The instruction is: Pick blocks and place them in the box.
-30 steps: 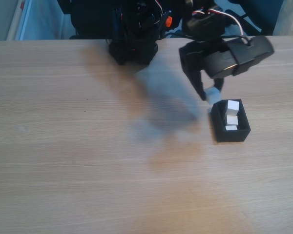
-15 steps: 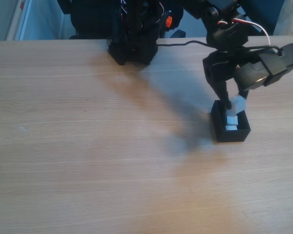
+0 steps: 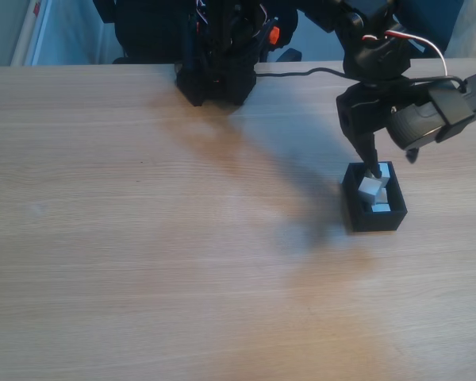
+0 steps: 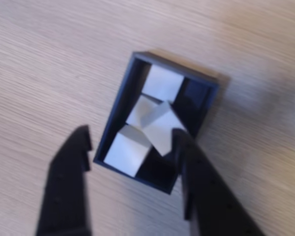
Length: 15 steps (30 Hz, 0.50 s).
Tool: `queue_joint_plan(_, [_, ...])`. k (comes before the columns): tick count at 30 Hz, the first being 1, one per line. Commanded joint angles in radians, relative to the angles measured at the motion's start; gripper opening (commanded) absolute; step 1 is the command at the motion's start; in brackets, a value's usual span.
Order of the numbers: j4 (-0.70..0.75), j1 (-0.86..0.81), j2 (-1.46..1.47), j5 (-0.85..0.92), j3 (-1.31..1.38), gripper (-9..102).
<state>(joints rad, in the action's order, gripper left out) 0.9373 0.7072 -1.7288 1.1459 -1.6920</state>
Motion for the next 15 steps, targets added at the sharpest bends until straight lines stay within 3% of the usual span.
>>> queue_joint_plan(1, [0.032,-0.023,-0.095,-0.012,-0.002,2])
queue_joint_plan(15, [0.281,-0.1,-0.738,0.129,-0.526,0])
